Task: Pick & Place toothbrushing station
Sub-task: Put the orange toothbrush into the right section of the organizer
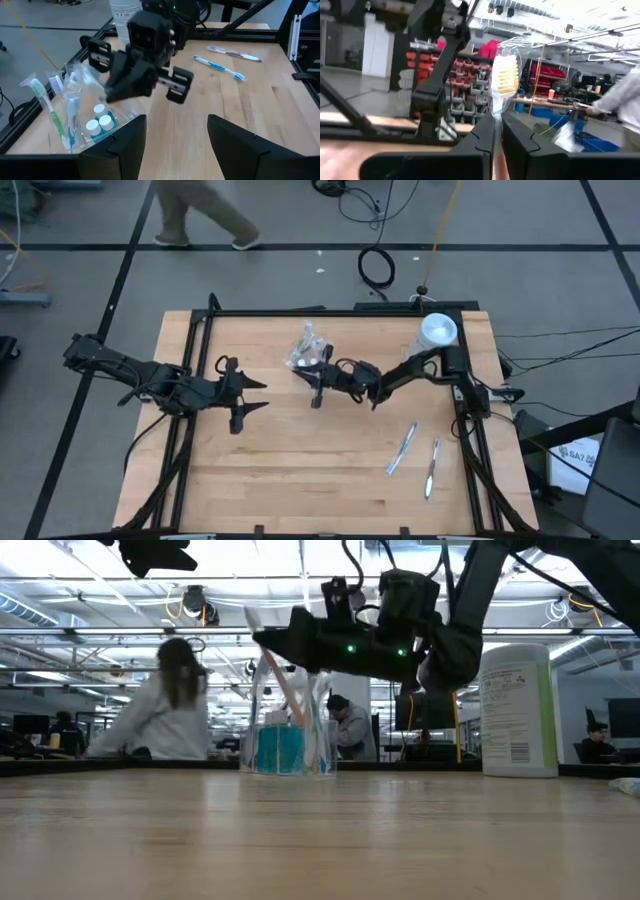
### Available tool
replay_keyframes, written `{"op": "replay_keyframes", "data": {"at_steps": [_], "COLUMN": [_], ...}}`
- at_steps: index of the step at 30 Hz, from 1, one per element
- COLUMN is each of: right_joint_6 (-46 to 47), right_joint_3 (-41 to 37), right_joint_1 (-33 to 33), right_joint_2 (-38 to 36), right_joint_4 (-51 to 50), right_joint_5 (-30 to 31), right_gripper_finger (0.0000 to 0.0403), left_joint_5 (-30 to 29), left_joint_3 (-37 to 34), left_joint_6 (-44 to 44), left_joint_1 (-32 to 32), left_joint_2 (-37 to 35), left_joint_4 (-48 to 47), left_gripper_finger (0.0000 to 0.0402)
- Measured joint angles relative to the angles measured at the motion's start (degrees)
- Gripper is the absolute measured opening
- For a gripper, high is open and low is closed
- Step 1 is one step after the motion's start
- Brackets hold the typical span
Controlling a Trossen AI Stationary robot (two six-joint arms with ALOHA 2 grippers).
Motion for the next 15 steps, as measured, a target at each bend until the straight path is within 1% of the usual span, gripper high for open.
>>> {"op": "replay_keyframes", "data": {"at_steps": [3,4,8,10,12,15], "right_joint_6": [-2.88,-4.51,-11.52,-13.83,-15.58,-15.85], "right_joint_3": [-0.14,-0.17,-0.17,-0.17,-0.17,-0.17], "right_joint_1": [0.93,1.45,4.45,5.96,7.22,8.67], "right_joint_2": [0.85,0.90,0.90,0.90,0.88,0.88], "right_joint_4": [-0.25,-0.45,-0.68,-0.44,-0.58,-2.27], "right_joint_5": [1.15,3.11,15.34,19.58,22.16,28.43], "right_gripper_finger": [0.0013,0.0013,0.0013,0.0013,0.0013,0.0013], "left_joint_5": [-0.02,-0.02,-0.04,-0.02,-0.04,-0.06], "left_joint_3": [0.00,0.00,0.00,0.00,0.00,0.00], "left_joint_6": [0.00,0.00,-0.02,-0.02,-0.02,0.54], "left_joint_1": [0.01,0.01,0.00,0.00,0.01,0.00], "left_joint_2": [0.00,0.00,0.00,0.00,0.00,0.00], "left_joint_4": [0.00,0.00,0.00,0.00,0.00,0.00], "left_gripper_finger": [0.0218,0.0218,0.0218,0.0218,0.0218,0.0218]}}
